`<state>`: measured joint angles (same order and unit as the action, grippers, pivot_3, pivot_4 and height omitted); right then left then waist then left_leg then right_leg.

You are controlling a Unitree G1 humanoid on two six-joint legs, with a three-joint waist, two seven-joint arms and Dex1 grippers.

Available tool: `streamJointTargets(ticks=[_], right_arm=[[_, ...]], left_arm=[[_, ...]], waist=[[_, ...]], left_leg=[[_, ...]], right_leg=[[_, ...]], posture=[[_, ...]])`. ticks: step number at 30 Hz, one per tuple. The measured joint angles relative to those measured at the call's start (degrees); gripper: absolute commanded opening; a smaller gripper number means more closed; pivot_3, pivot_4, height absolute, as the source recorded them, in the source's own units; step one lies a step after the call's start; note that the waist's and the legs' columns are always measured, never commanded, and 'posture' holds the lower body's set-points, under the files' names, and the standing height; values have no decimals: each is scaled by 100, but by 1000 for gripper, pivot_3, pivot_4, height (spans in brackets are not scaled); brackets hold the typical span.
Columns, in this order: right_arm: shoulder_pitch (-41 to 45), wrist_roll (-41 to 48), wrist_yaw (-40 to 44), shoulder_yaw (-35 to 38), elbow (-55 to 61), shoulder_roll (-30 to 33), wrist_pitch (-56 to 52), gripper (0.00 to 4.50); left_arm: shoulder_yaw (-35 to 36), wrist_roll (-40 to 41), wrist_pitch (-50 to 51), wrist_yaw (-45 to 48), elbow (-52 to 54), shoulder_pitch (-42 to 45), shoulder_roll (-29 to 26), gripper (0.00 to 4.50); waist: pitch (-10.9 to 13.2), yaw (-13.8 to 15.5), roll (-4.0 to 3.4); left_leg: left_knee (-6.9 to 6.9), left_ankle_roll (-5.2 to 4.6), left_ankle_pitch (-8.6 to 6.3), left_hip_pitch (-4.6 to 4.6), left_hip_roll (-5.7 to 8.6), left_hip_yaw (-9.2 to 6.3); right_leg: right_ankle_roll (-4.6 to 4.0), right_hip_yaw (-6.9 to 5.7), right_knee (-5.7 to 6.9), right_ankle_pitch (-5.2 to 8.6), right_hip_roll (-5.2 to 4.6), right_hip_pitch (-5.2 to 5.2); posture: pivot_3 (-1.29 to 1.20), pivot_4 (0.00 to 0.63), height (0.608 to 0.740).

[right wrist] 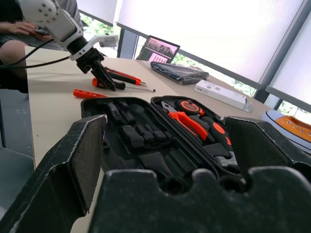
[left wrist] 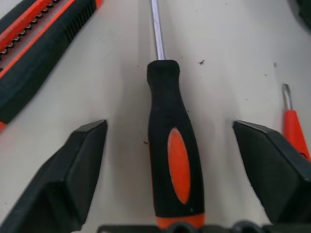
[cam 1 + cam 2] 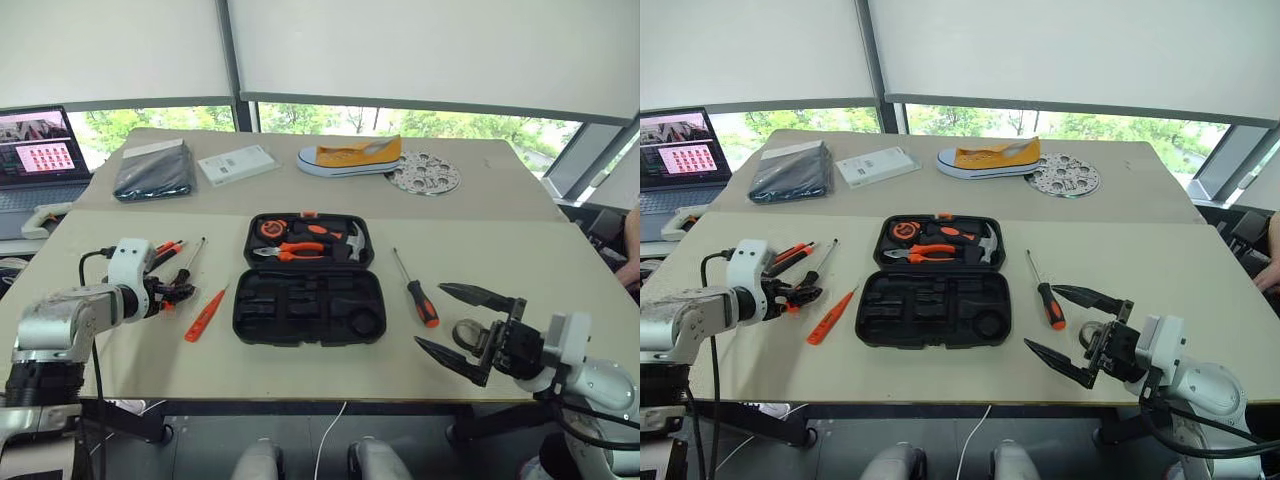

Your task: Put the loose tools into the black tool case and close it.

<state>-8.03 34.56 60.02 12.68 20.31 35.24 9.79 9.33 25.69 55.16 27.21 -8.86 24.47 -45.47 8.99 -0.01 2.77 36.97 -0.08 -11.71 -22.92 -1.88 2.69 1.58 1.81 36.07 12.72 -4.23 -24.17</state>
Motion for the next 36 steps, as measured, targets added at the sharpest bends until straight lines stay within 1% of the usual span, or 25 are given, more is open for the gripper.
streamJointTargets(ticks=[3, 4, 5, 8, 9, 10, 12, 13, 15, 17, 18, 21, 22, 23, 27, 30, 33, 36], right_arm=[[0, 0, 0, 0, 2, 0, -3, 4500], [-2, 0, -1, 0, 19, 0, -7, 4500], [-7, 1, -2, 1, 37, 0, -8, 4500], [-35, 3, -31, 33, 73, 4, -24, 4500], [-38, 9, -58, 67, 75, 5, -37, 4500], [-39, 25, -81, 104, 84, 5, -48, 4500], [-26, 59, -166, 231, 124, 20, -122, 4500], [-5, 67, -191, 317, 138, 55, -169, 4500], [16, 72, -211, 412, 138, 130, -203, 4500], [24, 72, -202, 498, 122, 193, -229, 4500], [26, 63, -189, 543, 95, 225, -237, 4500], [56, 50, -169, 628, 21, 260, -260, 4500], [64, 48, -168, 630, 16, 260, -270, 4500], [61, 47, -175, 643, 10, 260, -280, 4500], [89, 44, -277, 659, 48, 260, -344, 4500], [36, 42, -288, 662, 63, 259, -390, 4500], [-31, 42, -290, 664, 77, 259, -410, 4500], [-122, 41, -271, 664, 92, 259, -412, 4500]], left_arm=[[36, -35, -132, 93, -24, -8, 103, 1574], [82, -23, -180, 146, -13, -39, 142, 1312], [120, -5, -235, 180, -7, -71, 175, 884], [346, 99, -554, 442, 9, -229, 234, 876], [404, 111, -791, 617, 21, -285, 231, 876], [445, 120, -1010, 764, 40, -316, 231, 876], [495, 131, -1785, 1303, 122, -354, 230, 876], [488, 146, -2387, 1808, 221, -331, 230, 876], [358, 145, -2956, 2440, 365, -173, 229, 876], [-142, -8, -3705, 3314, 454, 123, 171, 876], [-515, -236, -4076, 3702, 447, 294, 140, 876], [-1540, -1019, -4898, 4327, 214, 748, 220, 876], [-1782, -1253, -5063, 4385, 63, 866, 282, 876], [-2003, -1506, -5271, 4412, -173, 1022, 375, 876], [-2617, -2358, -5752, 4379, -1098, 1669, 617, 876], [-2760, -2794, -6119, 4291, -1708, 1965, 671, 876], [-2789, -3027, -6340, 4124, -2197, 2148, 826, 876], [-2809, -3137, -6528, 4012, -2443, 2276, 1000, 876]], waist=[[0, 36, 0], [0, 45, 0], [0, 46, 0], [1, 47, 2], [1, 48, 2], [1, 49, 2], [1, 53, 2], [1, 64, 2], [1, 94, 2], [1, 122, 1], [0, 127, 1], [0, 111, 1], [0, 84, 1], [0, 67, 1], [1, 31, 2], [1, 16, 2], [1, 34, 2], [1, 54, 2]], left_leg=[[1, 0, 0, -3, 1, 0], [2, 0, 0, -5, 1, 0], [2, 0, 0, -6, 0, 0], [2, 0, 0, -15, -1, 0], [2, 0, 0, -15, -1, 0], [2, 0, 0, -17, -1, 0], [3, 0, 0, -21, -1, 1], [3, 0, 0, -23, -1, 1], [6, 0, 0, -26, 3, 2], [14, -1, 0, -28, 13, 4], [15, -1, 0, -28, 17, 6], [20, -2, 1, -32, 18, 8], [23, -2, 1, -35, 13, 8], [25, -3, 1, -36, 10, 7], [31, -3, 1, -38, 1, 6], [32, -4, 0, -39, 0, 6], [38, -4, 0, -44, 2, 6], [47, -5, -1, -48, 1, 6]], right_leg=[[2, 0, 0, -1, -6, 0], [3, 1, -2, -2, -7, -1], [3, 1, -2, -2, -7, -1], [-4, 1, -3, -7, -5, -9], [-29, 1, -3, -21, -6, -9], [-31, 1, -4, -22, -6, -11], [-35, 0, -7, -24, -6, -12], [-40, 0, -10, -22, -8, -10], [-59, 0, -13, -11, -11, -8], [-59, 1, -21, -10, -10, -2], [-57, 4, -24, -10, -11, 1], [-42, 12, -26, -10, -5, 0], [-31, 14, -26, -12, 3, -2], [1, 15, -24, -31, 8, -2], [19, 21, -23, -23, 25, -6], [23, 23, -22, -21, 25, -7], [28, 23, -23, -23, 23, -7], [32, 23, -23, -25, 23, -7]], posture=[[0, 150, 740], [0, 150, 740], [0, 150, 740], [0, 150, 740], [0, 150, 740], [0, 150, 740], [0, 150, 740], [0, 150, 740], [0, 150, 740], [0, 150, 740], [0, 150, 740], [0, 150, 740], [0, 150, 740], [0, 150, 740], [0, 150, 740], [0, 150, 740], [0, 150, 740], [0, 150, 740]])
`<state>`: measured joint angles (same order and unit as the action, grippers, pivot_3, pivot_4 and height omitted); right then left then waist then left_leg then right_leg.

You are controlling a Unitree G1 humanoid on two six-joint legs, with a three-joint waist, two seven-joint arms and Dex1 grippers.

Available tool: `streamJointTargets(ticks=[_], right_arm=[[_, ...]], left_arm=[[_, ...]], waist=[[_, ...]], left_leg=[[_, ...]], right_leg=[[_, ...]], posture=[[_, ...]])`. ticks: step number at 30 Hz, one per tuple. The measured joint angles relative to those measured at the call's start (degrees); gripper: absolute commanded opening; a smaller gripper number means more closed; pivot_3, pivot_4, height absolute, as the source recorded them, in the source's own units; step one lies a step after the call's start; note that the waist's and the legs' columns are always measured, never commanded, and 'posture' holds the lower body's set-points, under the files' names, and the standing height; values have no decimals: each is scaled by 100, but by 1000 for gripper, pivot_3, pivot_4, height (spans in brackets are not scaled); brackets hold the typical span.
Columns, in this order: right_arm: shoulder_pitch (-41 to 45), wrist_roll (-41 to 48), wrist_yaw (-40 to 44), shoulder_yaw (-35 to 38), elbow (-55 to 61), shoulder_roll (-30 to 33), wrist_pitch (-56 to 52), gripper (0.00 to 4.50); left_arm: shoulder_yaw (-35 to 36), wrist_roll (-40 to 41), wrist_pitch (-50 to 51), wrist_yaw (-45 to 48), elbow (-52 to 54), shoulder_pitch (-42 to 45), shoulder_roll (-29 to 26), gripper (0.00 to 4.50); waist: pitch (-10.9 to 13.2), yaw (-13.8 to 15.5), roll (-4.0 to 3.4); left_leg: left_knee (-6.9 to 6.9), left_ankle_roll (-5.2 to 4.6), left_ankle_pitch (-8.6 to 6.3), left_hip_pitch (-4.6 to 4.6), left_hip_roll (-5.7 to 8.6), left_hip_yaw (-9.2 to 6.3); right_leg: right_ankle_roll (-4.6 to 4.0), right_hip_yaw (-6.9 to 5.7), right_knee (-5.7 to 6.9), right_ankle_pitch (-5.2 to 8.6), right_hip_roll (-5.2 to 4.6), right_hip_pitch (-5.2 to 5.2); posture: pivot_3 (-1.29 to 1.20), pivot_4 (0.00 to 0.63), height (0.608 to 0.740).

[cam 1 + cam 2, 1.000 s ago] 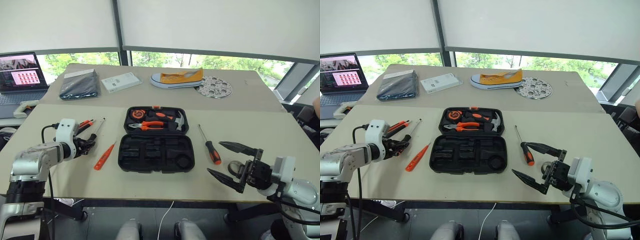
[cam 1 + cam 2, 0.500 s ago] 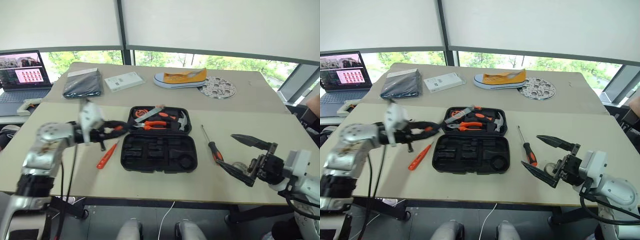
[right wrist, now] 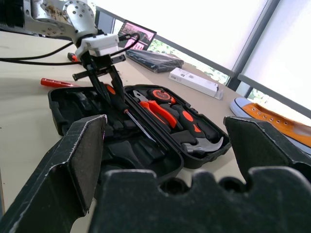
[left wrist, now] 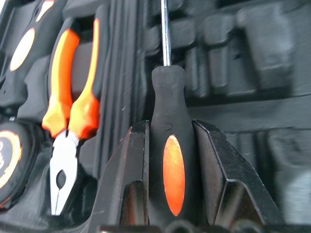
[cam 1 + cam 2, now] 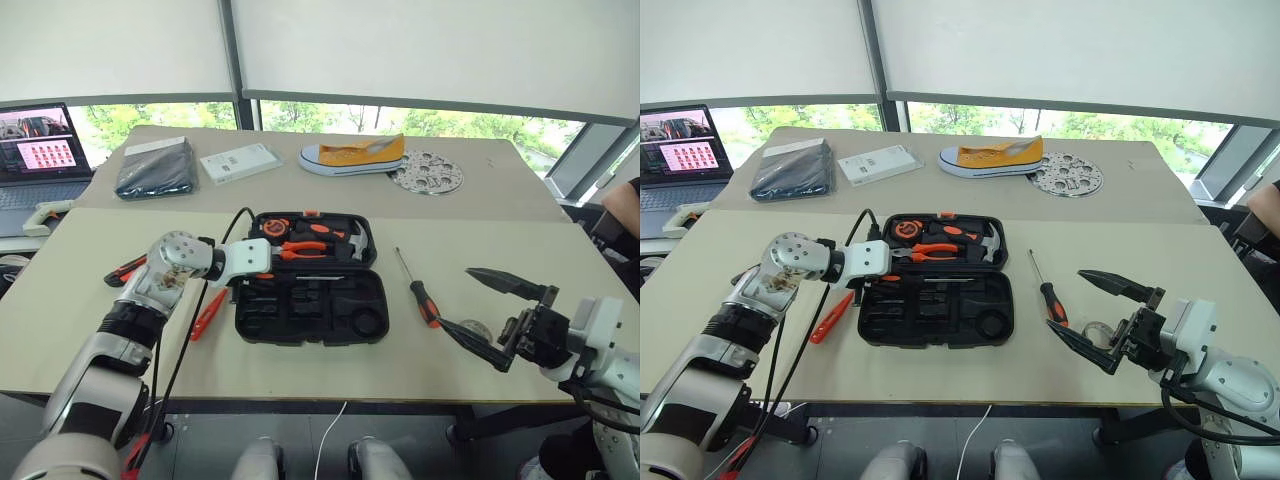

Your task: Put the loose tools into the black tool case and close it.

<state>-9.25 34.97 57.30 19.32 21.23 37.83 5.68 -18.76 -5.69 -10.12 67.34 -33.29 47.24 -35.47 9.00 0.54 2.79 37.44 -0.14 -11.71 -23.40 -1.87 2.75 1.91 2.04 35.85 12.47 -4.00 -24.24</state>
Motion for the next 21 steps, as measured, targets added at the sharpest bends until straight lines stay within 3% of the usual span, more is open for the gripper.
streamJointTargets(ticks=[5, 7, 13, 15, 19, 21], right_arm=[[-59, 0, 81, 1, -47, 0, 1, 4500], [-75, -1, 123, 1, -47, 0, 2, 4500], [-131, -10, 133, 0, -47, -16, 2, 4500], [-149, -12, 135, -3, -42, -17, 2, 4500], [-262, -6, 134, -2, -35, -17, -3, 4500], [-301, 2, 132, 22, -21, -16, -5, 4500]], left_arm=[[-22, -152, -146, -37, -146, 53, 109, 876], [-41, -154, -106, 39, -144, 52, 115, 1895], [-16, -95, 3, 256, 11, -36, 97, 3971], [89, -94, 1, 57, 27, -40, 85, 4460], [835, 826, 1269, -168, 585, -274, 483, 4460], [1058, 1286, 1865, -135, 1054, -330, 544, 3903]], waist=[[0, 7, 0], [0, 7, 0], [0, -2, -1], [-1, 5, -1], [0, 10, -2], [0, 6, -2]], left_leg=[[16, 0, 0, 0, -2, 0], [23, -1, -1, -2, -4, 0], [29, -1, -1, 1, -5, 0], [32, -1, -1, 3, -6, -1], [38, -1, -1, -14, -6, -2], [39, -2, -1, -18, -6, -4]], right_leg=[[4, 0, 7, -3, 1, 2], [5, 0, 11, -4, 1, 2], [4, 1, 16, -5, 2, 3], [4, 1, 19, -6, 1, 5], [9, -2, 18, -9, -1, -3], [10, -1, 15, -9, 0, -5]], posture=[[0, 150, 740], [0, 150, 740], [0, 150, 740], [0, 150, 740], [0, 150, 740], [0, 150, 740]])
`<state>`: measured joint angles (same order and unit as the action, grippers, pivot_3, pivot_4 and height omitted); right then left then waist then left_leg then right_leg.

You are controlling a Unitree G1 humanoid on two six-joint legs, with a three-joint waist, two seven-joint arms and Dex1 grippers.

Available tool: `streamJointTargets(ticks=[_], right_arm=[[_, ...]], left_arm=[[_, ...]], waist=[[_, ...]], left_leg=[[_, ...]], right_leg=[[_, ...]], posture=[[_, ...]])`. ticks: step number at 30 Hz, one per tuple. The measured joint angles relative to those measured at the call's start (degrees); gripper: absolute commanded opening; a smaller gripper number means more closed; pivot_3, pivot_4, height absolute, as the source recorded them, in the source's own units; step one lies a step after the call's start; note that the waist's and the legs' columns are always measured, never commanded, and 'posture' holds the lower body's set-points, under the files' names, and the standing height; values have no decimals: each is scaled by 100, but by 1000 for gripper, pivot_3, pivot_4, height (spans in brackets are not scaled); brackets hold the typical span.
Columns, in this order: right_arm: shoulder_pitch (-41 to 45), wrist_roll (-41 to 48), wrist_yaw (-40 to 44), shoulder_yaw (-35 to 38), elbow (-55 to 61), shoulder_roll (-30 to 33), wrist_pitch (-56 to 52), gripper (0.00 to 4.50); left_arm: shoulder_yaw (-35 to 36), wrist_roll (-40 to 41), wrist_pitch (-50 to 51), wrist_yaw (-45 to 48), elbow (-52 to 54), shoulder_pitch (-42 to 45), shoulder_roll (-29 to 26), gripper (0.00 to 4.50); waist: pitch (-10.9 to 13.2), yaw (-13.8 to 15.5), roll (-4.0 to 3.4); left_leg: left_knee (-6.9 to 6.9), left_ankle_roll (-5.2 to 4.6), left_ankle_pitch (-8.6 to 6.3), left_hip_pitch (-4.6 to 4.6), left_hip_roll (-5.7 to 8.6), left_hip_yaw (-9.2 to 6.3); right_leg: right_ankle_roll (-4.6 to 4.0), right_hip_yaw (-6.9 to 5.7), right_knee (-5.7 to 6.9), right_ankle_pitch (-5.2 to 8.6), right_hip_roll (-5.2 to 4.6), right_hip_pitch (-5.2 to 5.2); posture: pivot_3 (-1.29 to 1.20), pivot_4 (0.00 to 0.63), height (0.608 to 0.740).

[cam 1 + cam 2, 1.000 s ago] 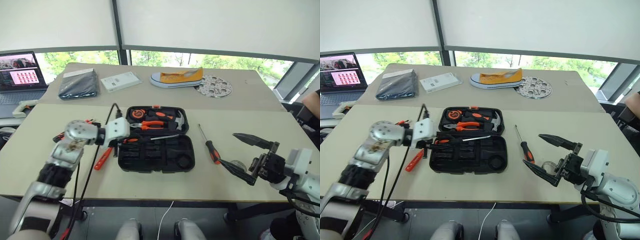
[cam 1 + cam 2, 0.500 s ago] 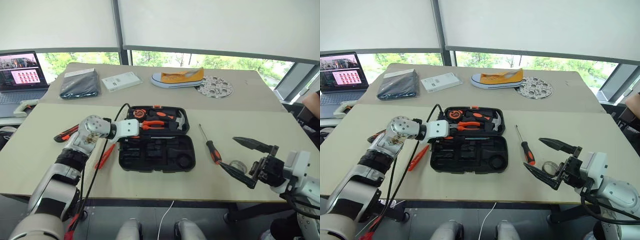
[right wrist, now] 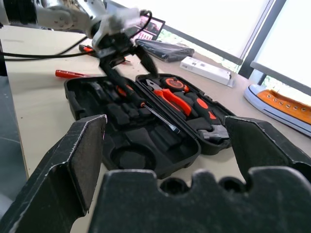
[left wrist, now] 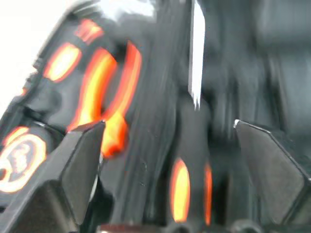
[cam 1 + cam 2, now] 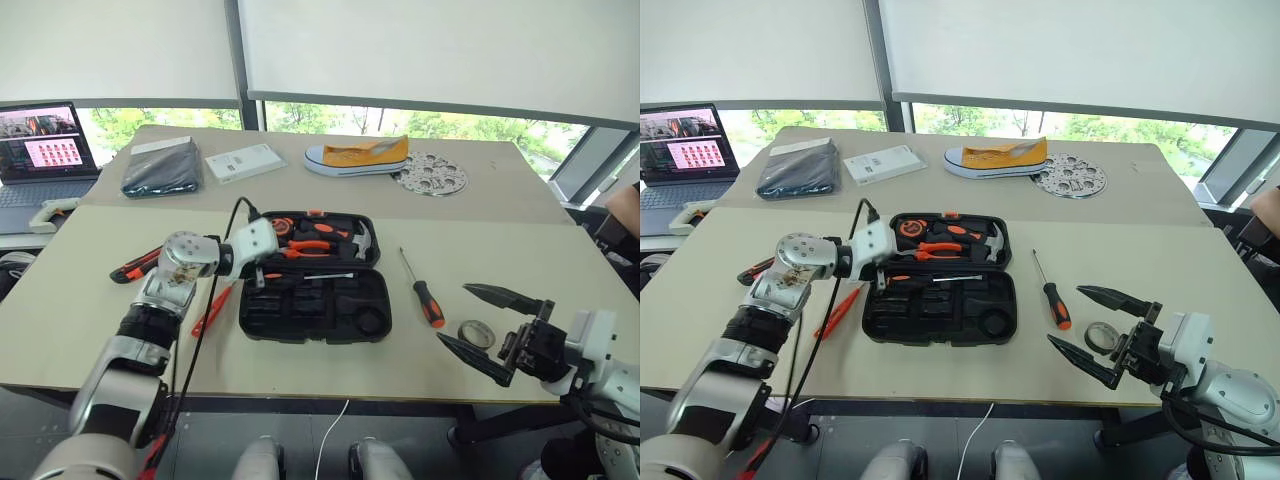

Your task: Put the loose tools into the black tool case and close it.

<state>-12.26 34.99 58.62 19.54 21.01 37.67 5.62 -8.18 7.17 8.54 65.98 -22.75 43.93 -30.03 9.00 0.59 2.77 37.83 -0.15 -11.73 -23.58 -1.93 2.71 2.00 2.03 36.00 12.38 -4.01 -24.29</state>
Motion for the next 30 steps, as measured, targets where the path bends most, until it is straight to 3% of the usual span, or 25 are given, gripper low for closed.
streamJointTargets(ticks=[6, 10, 11, 25, 28, 30], right_arm=[[-79, -2, -38, 27, 37, 0, -24, 4500], [-48, -2, -134, 23, 83, 0, -81, 4500], [-36, -2, -141, 23, 87, 0, -90, 4500], [-434, -56, -254, 50, 209, -110, -108, 4500], [-458, -141, -399, 114, 213, -189, -98, 4500], [-521, -300, -589, 273, 221, -240, -59, 4500]], left_arm=[[242, 194, 392, -235, 153, -319, 71, 1847], [93, 60, 364, -456, -181, -436, 301, 206], [21, -17, 364, -492, -200, -448, 348, 19], [-386, -477, 390, -671, -171, -370, 405, 19], [-111, -193, 360, -687, -210, -525, 574, 668], [301, 426, 415, -499, -58, -719, 675, 1301]], waist=[[-4, -39, -8], [-4, -22, -7], [-4, -15, -7], [-17, 10, -26], [-17, 8, -27], [-17, 5, -26]], left_leg=[[-1, -2, -1, 20, 0, 1], [1, -2, -1, 17, 2, 2], [1, -2, -1, 15, 3, 2], [1, -2, -1, 25, 4, 2], [1, -2, -1, 16, 3, 2], [1, -2, -1, 7, 2, 1]], right_leg=[[-1, 6, 5, 0, 5, 11], [0, 6, 4, -2, 3, 11], [0, 6, 2, -2, 3, 10], [-2, 8, -1, 0, 0, 20], [-2, 8, -1, -1, -1, 11], [-1, 7, -1, -1, 0, 2]], posture=[[0, 150, 740], [0, 150, 740], [0, 150, 740], [0, 150, 740], [0, 150, 740], [0, 150, 740]])
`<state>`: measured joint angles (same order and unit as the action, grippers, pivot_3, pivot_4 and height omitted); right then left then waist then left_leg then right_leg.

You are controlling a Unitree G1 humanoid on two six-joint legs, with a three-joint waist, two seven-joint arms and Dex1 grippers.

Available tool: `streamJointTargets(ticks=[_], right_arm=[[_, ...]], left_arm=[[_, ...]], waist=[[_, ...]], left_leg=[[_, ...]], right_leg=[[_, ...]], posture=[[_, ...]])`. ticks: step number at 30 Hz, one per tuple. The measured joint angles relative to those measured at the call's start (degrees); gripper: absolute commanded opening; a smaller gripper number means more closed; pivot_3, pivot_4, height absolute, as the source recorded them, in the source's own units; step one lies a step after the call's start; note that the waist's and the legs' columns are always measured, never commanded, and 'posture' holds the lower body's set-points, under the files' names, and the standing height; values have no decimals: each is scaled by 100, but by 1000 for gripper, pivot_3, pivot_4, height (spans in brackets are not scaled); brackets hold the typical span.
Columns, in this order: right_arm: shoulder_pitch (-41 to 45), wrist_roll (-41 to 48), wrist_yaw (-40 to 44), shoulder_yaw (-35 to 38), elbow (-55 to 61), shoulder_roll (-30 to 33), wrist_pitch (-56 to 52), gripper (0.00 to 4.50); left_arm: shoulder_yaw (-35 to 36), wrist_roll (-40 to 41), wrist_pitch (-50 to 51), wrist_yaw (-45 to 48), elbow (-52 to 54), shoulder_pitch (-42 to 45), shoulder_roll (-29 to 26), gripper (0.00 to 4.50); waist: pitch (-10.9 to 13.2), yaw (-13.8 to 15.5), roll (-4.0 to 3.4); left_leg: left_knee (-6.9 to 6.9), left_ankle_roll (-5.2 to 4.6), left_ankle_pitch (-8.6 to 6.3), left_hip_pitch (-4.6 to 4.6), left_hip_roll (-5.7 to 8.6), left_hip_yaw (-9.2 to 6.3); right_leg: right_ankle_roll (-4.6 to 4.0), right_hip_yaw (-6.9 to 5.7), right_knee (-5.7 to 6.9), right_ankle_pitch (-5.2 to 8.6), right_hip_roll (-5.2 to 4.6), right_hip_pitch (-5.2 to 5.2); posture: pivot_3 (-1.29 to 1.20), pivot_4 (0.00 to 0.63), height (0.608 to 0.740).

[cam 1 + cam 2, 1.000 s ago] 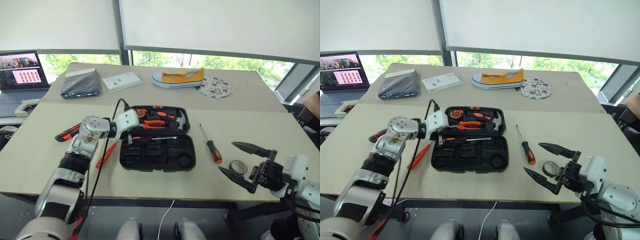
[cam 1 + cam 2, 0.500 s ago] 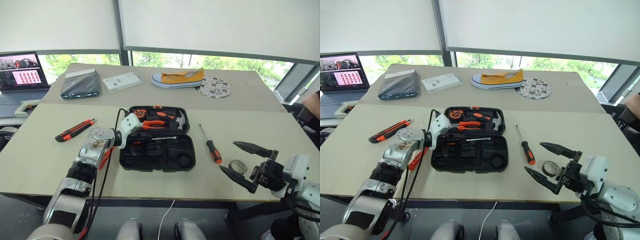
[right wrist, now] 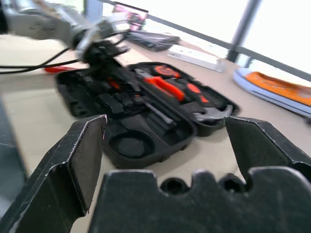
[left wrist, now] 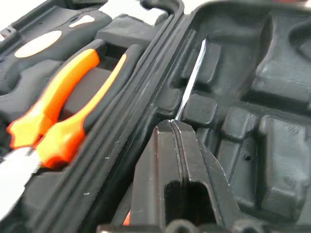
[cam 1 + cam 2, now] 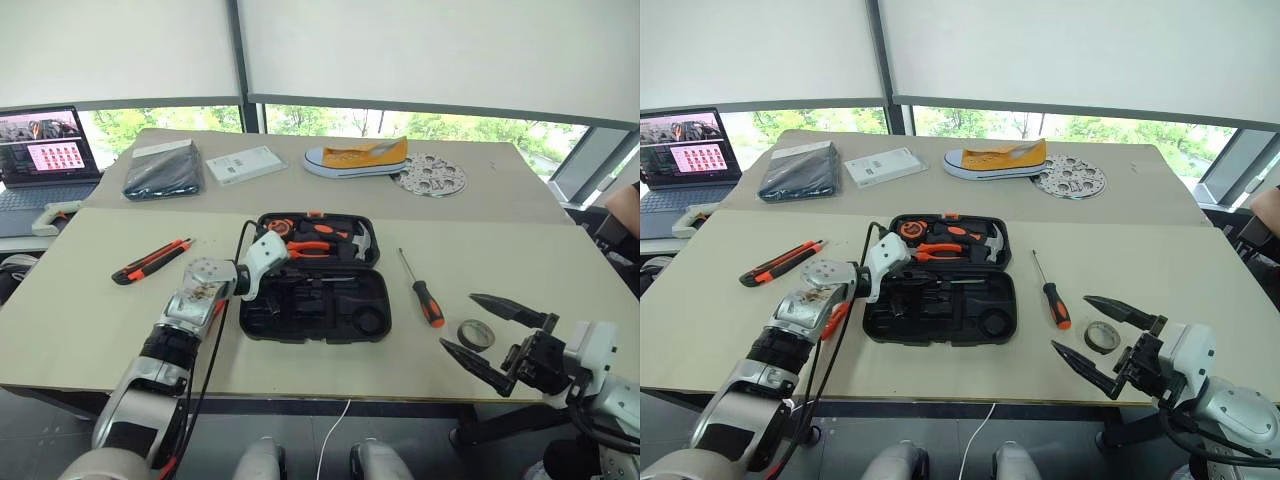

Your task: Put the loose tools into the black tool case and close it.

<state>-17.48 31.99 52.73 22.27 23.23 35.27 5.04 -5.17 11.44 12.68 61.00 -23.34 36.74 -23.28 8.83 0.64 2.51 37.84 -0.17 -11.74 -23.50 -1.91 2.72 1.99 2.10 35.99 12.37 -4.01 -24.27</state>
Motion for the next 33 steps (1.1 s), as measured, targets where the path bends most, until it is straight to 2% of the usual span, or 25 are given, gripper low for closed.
streamJointTargets(ticks=[2, 5, 9, 15, 19, 25, 29, 33], right_arm=[[-150, -272, -412, 292, -27, -9, -85, 4500], [-490, -941, -1172, 686, -136, -24, -400, 4500], [-1238, -1358, -1374, 760, -430, -329, -411, 4500], [-1712, -1386, -1278, 814, -745, -378, -520, 4500], [-1344, -1237, -1339, 635, -284, -92, -1290, 4500], [997, -472, -2102, -374, 733, 846, -4356, 4500], [2066, -353, -2350, -1194, 547, 942, -5721, 4500], [2910, -478, -2709, -1668, -35, 720, -6409, 4500]], left_arm=[[469, 626, -13, 341, 338, -118, -41, 2097], [965, 1313, -2, 939, 1021, -307, -589, 3163], [1527, 1814, -267, 1691, 1326, -1302, -1054, 4481], [1853, 2057, -898, 2433, 1696, -2571, -1267, 4481], [1897, 2057, -1390, 2587, 1777, -2847, -1231, 4481], [1766, 2239, -1349, 2633, 1984, -2829, -1217, 4481], [1770, 2238, -1366, 2493, 1987, -2768, -1192, 4481], [1728, 2251, -1263, 2367, 2126, -2744, -1159, 4481]], waist=[[1, -1, 0], [-5, -30, -10], [-22, -43, -41], [-21, -81, -41], [-21, -89, -41], [-16, -141, -33], [-14, -59, -29], [-14, -61, -27]], left_leg=[[0, 0, 0, -13, -3, -1], [-8, 0, -2, -2, -1, 1], [-15, -3, -11, 18, -4, 4], [-9, -2, -11, 29, -8, 3], [-9, 15, -20, 29, -9, -7], [-9, -4, -8, 25, -8, 6], [-10, -10, -19, -1, -6, 0], [-8, -23, -28, -22, 6, 3]], right_leg=[[-7, -2, 0, -3, 1, -10], [-25, 1, -2, -6, 1, -5], [-55, 0, 2, 46, -3, 5], [-50, 1, 3, 43, -36, 13], [-50, 3, 3, 43, -35, 10], [-56, -6, 3, 33, -14, 0], [-66, -16, -1, 41, -12, -10], [-34, -14, -19, 5, -24, -14]], posture=[[0, 150, 740], [0, 150, 740], [0, 150, 740], [0, 150, 740], [0, 150, 740], [0, 150, 740], [0, 150, 740], [0, 150, 740]])
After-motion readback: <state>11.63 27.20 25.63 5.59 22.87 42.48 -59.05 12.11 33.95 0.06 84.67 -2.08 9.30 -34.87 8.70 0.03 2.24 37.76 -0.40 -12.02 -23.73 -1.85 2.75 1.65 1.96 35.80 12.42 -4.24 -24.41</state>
